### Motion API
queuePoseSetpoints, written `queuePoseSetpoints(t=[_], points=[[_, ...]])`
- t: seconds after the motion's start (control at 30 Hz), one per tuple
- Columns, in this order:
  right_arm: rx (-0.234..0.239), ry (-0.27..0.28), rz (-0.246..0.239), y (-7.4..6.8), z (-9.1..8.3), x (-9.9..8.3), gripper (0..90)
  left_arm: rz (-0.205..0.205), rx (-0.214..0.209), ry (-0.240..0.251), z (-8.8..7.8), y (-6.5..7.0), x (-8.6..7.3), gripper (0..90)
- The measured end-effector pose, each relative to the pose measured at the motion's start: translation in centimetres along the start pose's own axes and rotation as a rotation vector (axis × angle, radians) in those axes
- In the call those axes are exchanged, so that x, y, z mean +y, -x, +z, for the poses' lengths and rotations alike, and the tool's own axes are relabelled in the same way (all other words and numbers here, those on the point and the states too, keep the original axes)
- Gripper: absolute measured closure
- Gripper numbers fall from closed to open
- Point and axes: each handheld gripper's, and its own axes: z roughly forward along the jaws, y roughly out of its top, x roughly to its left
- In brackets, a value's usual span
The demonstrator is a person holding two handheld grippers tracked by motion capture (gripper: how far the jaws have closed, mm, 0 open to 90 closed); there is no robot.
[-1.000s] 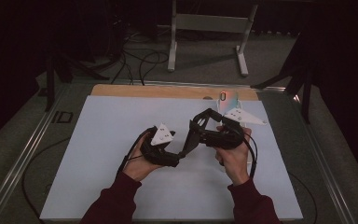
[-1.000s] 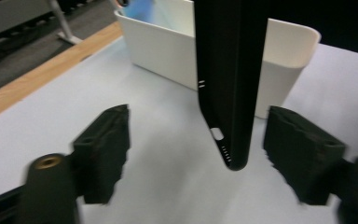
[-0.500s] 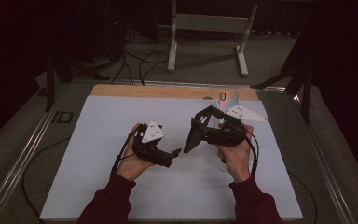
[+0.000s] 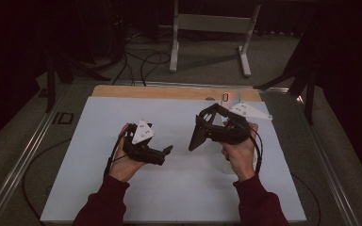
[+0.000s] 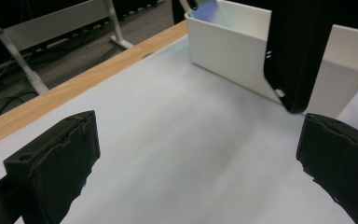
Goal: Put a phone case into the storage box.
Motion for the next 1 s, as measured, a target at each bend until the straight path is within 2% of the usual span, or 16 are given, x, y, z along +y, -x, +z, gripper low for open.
queuePoseSetpoints(t=[0.23, 0.7, 1.0], points=[[-0.013, -0.002, -0.005, 0.4, 0.2, 0.2, 13.8, -0.021, 0.027, 0.002, -0.4, -0.7, -0.5, 0.0], [-0.032, 0.000, -0.007, 1.0, 0.4, 0.5, 13.8, -0.041, 0.055, 0.007, -1.3, -1.8, -1.5, 0.0], [-0.049, 0.007, -0.008, 1.5, 0.5, 0.8, 13.8, -0.052, 0.083, 0.031, -2.2, -2.5, -2.1, 0.0]])
